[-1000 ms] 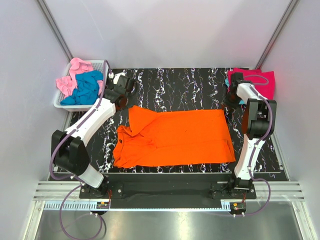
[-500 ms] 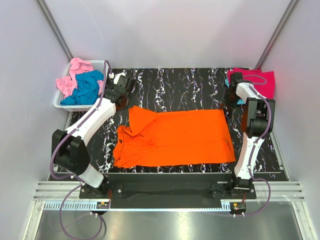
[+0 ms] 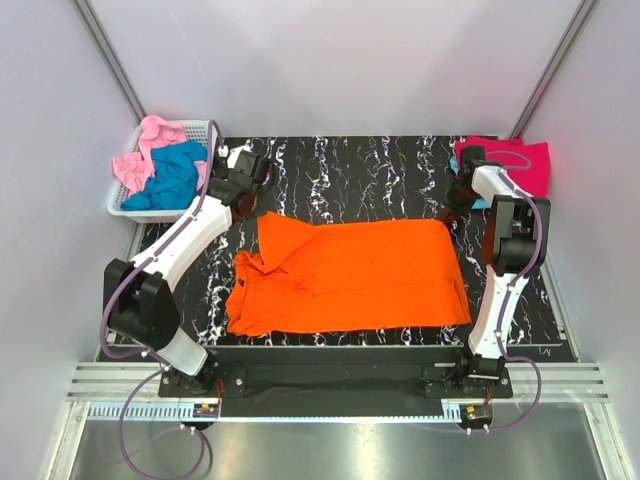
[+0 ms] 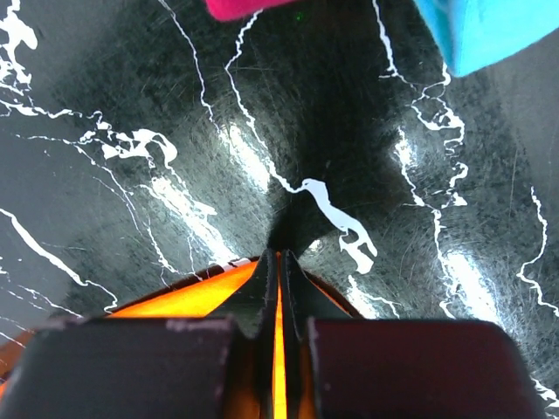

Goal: Fold and stack the t-shirts
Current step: Fold the tshirt

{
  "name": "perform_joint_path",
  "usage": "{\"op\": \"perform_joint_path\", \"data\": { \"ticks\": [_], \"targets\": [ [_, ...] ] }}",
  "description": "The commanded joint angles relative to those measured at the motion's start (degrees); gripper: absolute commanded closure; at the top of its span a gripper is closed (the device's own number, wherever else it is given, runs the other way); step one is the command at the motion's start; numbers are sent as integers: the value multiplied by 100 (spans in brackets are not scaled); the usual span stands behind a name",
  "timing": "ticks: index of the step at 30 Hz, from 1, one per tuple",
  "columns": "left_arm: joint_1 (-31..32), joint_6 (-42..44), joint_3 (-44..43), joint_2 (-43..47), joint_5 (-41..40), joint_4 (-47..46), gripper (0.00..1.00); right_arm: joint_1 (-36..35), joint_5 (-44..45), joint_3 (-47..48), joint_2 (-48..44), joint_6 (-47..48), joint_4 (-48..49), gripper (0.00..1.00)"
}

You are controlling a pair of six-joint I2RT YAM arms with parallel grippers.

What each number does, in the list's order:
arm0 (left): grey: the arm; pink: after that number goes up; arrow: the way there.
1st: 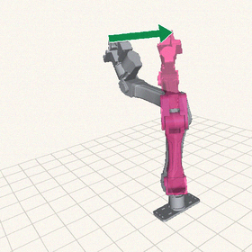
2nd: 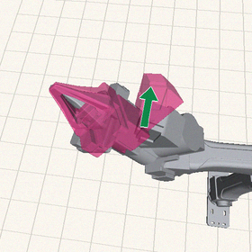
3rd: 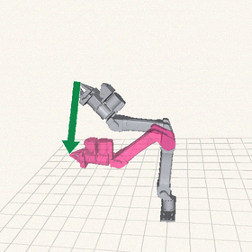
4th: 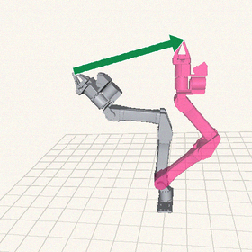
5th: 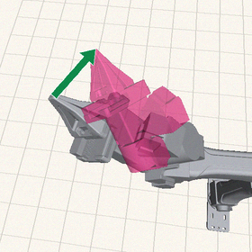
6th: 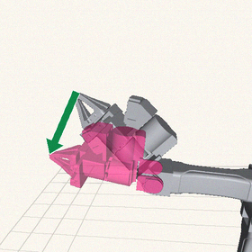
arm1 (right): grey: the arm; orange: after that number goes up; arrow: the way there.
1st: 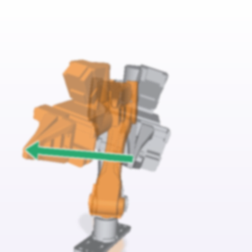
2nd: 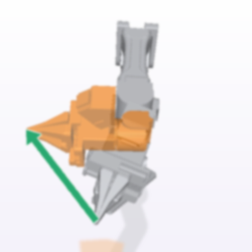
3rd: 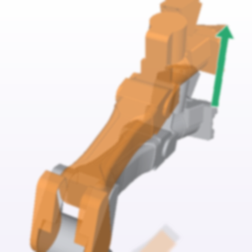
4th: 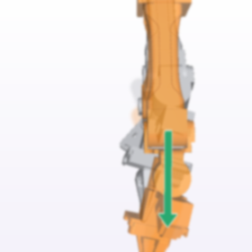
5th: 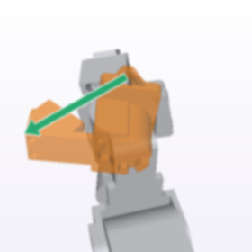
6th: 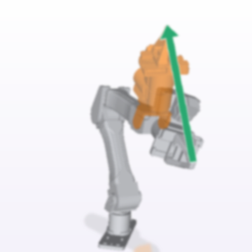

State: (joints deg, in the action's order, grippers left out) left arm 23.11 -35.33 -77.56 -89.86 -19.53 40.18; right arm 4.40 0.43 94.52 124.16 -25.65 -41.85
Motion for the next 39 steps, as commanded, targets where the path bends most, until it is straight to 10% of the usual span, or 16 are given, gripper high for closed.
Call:
{"op": "perform_joint_path", "data": {
  "ticks": [1, 39],
  "targets": [
    [-26, 114, -101, 57, -16, -195, 100, -10, -25, -92, -6, 42, -131, 100],
    [-800, 1371, -3283, -2413, 995, -1487, 100, -1, 292, 1113, -375, 359, -606, 100]
  ]
}}
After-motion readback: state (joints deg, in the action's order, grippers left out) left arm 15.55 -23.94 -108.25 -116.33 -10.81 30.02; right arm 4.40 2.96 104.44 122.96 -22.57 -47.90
